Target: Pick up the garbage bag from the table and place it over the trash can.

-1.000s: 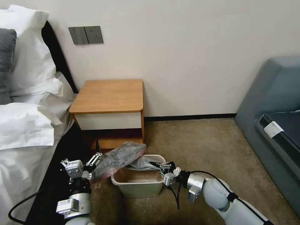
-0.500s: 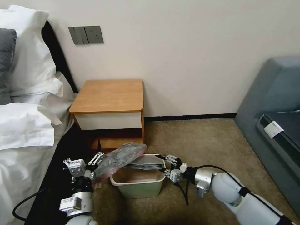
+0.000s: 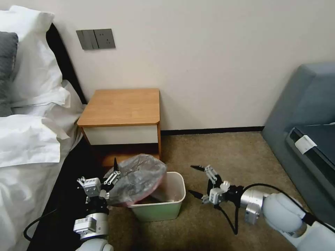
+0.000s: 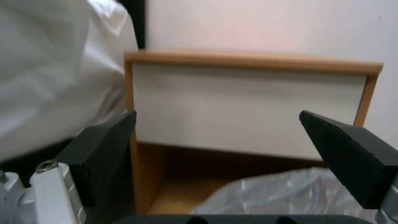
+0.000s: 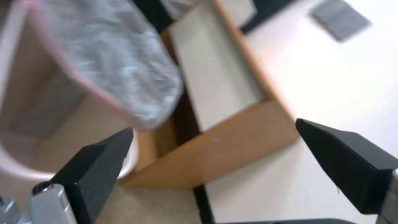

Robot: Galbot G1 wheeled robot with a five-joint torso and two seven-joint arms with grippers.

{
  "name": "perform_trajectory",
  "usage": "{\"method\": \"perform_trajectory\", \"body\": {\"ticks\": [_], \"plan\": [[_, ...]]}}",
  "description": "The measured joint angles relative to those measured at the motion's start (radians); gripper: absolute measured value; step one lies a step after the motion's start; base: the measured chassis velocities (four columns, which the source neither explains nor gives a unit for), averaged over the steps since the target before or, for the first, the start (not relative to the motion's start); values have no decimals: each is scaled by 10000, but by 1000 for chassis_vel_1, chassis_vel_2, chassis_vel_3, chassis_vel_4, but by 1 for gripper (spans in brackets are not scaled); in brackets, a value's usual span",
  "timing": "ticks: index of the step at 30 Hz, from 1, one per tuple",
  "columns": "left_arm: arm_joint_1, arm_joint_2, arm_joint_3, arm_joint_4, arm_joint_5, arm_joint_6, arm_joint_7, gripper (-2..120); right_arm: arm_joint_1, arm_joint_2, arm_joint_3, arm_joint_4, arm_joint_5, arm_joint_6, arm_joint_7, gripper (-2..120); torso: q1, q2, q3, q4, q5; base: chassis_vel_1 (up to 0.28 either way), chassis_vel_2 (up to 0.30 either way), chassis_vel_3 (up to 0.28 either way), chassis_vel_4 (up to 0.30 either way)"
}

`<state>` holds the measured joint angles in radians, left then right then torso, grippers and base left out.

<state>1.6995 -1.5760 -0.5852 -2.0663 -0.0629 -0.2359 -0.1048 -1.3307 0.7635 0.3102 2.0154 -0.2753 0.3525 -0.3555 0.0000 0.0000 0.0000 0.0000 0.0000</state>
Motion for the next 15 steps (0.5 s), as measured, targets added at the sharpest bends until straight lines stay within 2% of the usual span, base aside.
{"method": "perform_trajectory", "body": {"ticks": [5,8,10,11,14,15], "plan": [[-47,168,69,240,-230,234,19,98,135,733,203,-205,442,-339,294,100,0,0,0,0,-1,0,0,0,0],[20,325,172,195,-492,668,93,98,206,1179,282,-377,479,-368,415,100,0,0,0,0,0,0,0,0,0],[137,642,306,13,-794,1623,151,98,268,1708,345,-526,490,-371,503,100,0,0,0,1,0,0,0,0,0],[137,642,306,13,-794,1623,151,98,268,1708,345,-526,490,-371,503,100,0,0,0,1,0,0,0,0,0],[335,988,484,-292,-1085,2985,92,95,228,2306,308,-630,488,-329,554,100,0,0,0,-1,-1,0,0,0,0],[335,988,484,-292,-1085,2985,92,95,228,2306,308,-630,488,-329,554,100,0,0,0,-1,-1,0,0,0,0]]}}
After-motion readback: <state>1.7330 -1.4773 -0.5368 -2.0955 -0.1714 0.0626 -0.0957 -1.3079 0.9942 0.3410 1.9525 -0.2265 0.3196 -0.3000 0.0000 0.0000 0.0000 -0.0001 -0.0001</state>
